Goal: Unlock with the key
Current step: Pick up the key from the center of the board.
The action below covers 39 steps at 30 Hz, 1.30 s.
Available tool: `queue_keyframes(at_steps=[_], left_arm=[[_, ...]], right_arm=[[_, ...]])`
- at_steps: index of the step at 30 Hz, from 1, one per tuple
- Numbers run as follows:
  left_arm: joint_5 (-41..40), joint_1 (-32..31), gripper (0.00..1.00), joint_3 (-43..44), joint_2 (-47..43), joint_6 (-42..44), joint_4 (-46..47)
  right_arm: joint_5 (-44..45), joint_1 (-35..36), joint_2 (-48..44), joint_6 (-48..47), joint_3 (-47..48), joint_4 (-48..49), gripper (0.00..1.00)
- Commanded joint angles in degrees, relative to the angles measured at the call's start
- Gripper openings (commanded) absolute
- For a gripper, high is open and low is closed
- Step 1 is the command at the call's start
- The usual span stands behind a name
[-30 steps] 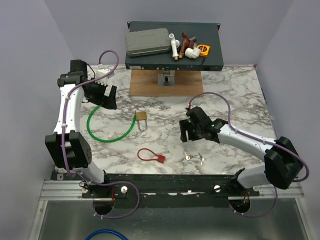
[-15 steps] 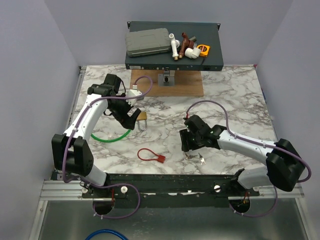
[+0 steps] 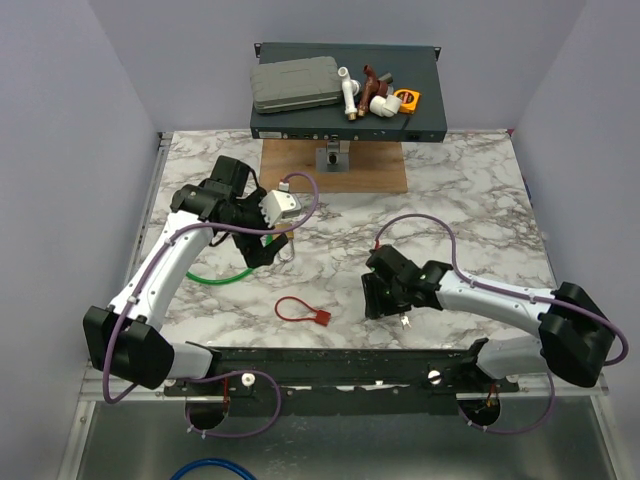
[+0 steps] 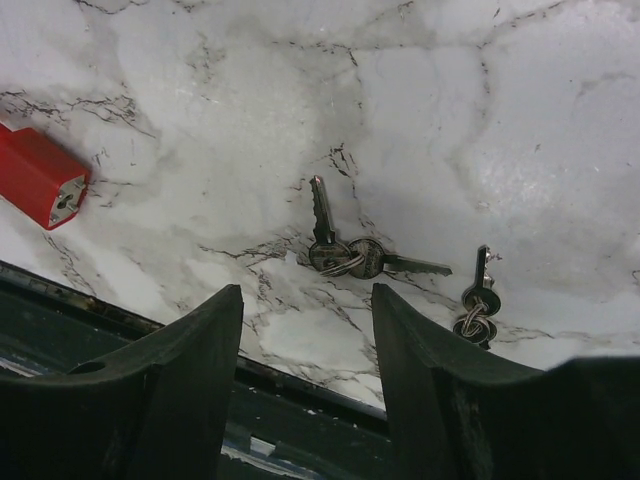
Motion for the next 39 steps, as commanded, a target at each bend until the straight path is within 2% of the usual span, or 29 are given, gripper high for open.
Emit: queue_keyframes(at_steps=[1, 12, 17, 23, 29, 39], left_arm=[[-1.6, -0.5, 0.99, -1.0, -1.0, 3.1, -0.1], [-2.4, -2.1, 0.99, -2.8, -4.6, 3.0, 1.6], [-3.3, -2.4, 0.99, -4.5, -6.9, 4.0, 2.7], [-3.2, -2.9, 0.99, -5.4, -7.8, 3.6, 3.6], [-4.0, -3.1, 0.99, -5.2, -8.1, 3.8, 4.2], [-2.1, -3.2, 0.99, -2.7, -7.6, 5.8, 3.8]], right_arm=[[1.3, 1.0, 0.8, 3.1, -1.4, -0.5, 0.57], [4.5, 1.3, 7.7, 1.5, 0.2, 2.9, 0.49], [6.1, 1.2, 9.0, 1.1, 1.4, 3.5, 0.42], [8.5, 1.2, 11.2, -0.1, 3.4, 4.2, 0.19], [9.6, 1.3, 12.2, -1.7, 4.8, 5.3, 0.01], [9.3, 1.2, 7.9, -5.8, 6.4, 8.8, 0.01]])
